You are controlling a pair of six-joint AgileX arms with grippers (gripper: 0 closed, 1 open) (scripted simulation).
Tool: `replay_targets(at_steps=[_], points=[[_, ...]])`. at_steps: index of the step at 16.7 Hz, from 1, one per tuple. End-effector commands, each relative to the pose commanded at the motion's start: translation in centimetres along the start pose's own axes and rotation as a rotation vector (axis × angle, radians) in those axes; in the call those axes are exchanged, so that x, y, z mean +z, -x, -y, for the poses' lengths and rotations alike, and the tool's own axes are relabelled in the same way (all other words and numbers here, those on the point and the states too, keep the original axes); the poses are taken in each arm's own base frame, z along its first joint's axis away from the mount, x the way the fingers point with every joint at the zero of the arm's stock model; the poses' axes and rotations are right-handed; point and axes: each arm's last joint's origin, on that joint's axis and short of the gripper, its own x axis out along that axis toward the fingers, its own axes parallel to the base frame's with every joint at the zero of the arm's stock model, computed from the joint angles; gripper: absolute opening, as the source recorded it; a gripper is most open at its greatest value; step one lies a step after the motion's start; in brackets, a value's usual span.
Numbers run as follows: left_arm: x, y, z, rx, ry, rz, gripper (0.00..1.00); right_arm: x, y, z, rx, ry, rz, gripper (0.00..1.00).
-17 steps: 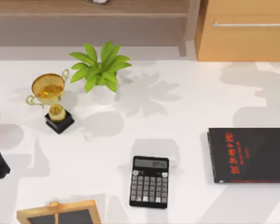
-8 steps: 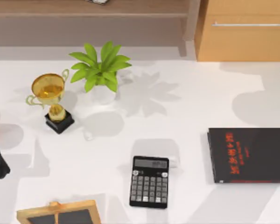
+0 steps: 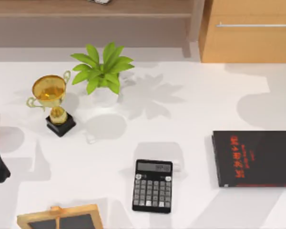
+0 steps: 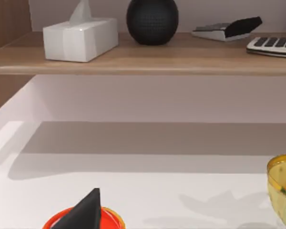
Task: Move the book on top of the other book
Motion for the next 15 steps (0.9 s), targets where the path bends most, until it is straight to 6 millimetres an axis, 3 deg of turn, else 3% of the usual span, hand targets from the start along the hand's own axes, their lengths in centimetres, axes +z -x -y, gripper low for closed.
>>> replay_targets(at_steps=[8, 15], points=[[0.00, 0.00, 0.00, 0.000, 0.000, 0.000, 1.00, 0.00, 0.00, 0.00, 0.000, 0.000, 0.000, 0.02], [0.00, 0.00, 0.00, 0.000, 0.000, 0.000, 1.00, 0.00, 0.00, 0.00, 0.000, 0.000, 0.000, 0.00]])
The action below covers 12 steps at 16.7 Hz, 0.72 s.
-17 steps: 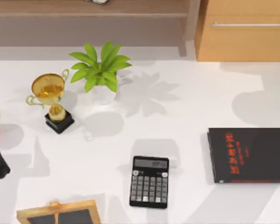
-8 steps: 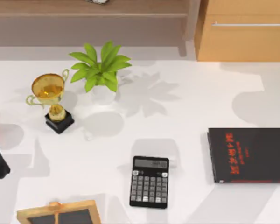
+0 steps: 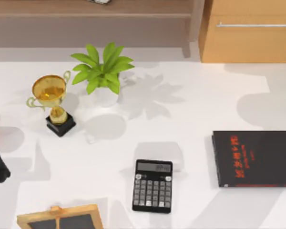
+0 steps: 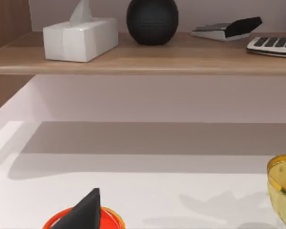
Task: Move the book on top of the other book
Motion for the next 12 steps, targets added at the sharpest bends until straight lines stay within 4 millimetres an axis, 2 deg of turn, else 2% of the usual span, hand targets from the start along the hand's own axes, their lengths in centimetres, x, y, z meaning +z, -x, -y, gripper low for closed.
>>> replay_targets(at_steps=[7, 12], points=[[0.0, 0.0, 0.0, 0.000, 0.000, 0.000, 1.00, 1.0, 1.1, 0.2, -0.003, -0.001, 0.001, 0.00], [0.0, 0.0, 0.0, 0.000, 0.000, 0.000, 1.00, 1.2, 1.1, -0.1, -0.007, -0.011, 0.003, 0.00]])
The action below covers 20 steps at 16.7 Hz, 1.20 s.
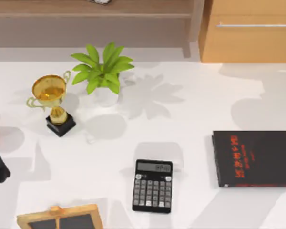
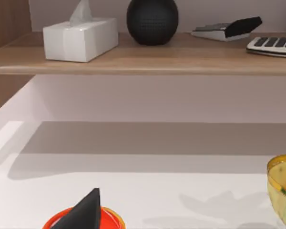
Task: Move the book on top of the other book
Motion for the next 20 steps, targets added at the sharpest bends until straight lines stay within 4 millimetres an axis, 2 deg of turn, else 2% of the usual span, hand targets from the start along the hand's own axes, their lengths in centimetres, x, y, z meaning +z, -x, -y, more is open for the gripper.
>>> replay_targets(at_steps=[3, 6, 9, 11, 14, 17, 20], points=[[0.0, 0.0, 0.0, 0.000, 0.000, 0.000, 1.00, 1.3, 2.1, -0.4, -0.093, -0.085, 0.016, 0.00], [0.0, 0.0, 0.0, 0.000, 0.000, 0.000, 1.00, 3.3, 6.1, -1.2, -0.244, -0.261, 0.065, 0.00], [0.0, 0.0, 0.0, 0.000, 0.000, 0.000, 1.00, 4.8, 10.7, -3.8, -0.366, -0.521, 0.156, 0.00], [0.0, 0.0, 0.0, 0.000, 0.000, 0.000, 1.00, 4.9, 13.3, -6.8, -0.395, -0.729, 0.215, 0.00], [0.0, 0.0, 0.0, 0.000, 0.000, 0.000, 1.00, 3.3, 16.2, -12.7, -0.364, -1.062, 0.241, 0.00], [0.0, 0.0, 0.0, 0.000, 0.000, 0.000, 1.00, 0.1, 18.9, -19.3, -0.298, -1.350, 0.144, 0.00], [0.0, 0.0, 0.0, 0.000, 0.000, 0.000, 1.00, -4.2, 22.3, -25.0, -0.271, -1.528, -0.050, 0.00]])
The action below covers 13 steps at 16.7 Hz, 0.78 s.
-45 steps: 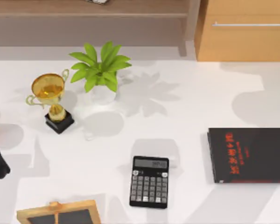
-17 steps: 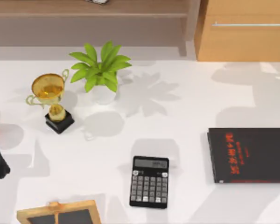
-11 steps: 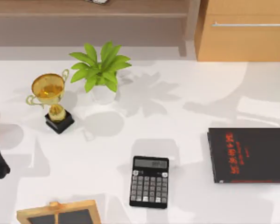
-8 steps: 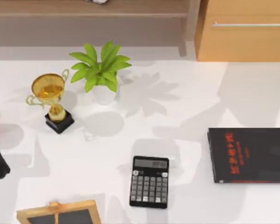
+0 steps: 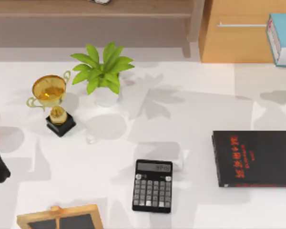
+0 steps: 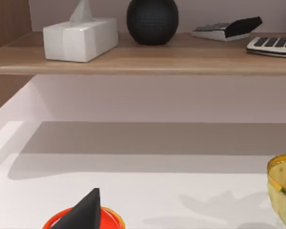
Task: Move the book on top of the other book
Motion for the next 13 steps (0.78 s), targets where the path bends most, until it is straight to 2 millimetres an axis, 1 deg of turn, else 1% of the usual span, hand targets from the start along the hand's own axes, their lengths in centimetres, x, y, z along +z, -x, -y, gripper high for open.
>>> replay_targets(at_steps=[2, 3, 5, 7, 9, 13], points=[[0.0, 0.0, 0.0, 0.000, 0.000, 0.000, 1.00, -2.5, 2.3, 3.5, -0.100, -0.038, -0.084, 0.00], [0.0, 0.0, 0.0, 0.000, 0.000, 0.000, 1.00, -3.3, 3.4, 5.2, -0.149, -0.042, -0.113, 0.00], [0.0, 0.0, 0.0, 0.000, 0.000, 0.000, 1.00, -4.0, 5.4, 8.3, -0.237, -0.030, -0.141, 0.00], [0.0, 0.0, 0.0, 0.000, 0.000, 0.000, 1.00, -3.9, 6.7, 10.5, -0.294, -0.007, -0.142, 0.00], [0.0, 0.0, 0.0, 0.000, 0.000, 0.000, 1.00, -3.8, 7.3, 11.3, -0.316, 0.006, -0.137, 0.00], [0.0, 0.0, 0.0, 0.000, 0.000, 0.000, 1.00, -3.8, 7.2, 11.2, -0.315, 0.002, -0.136, 0.00]])
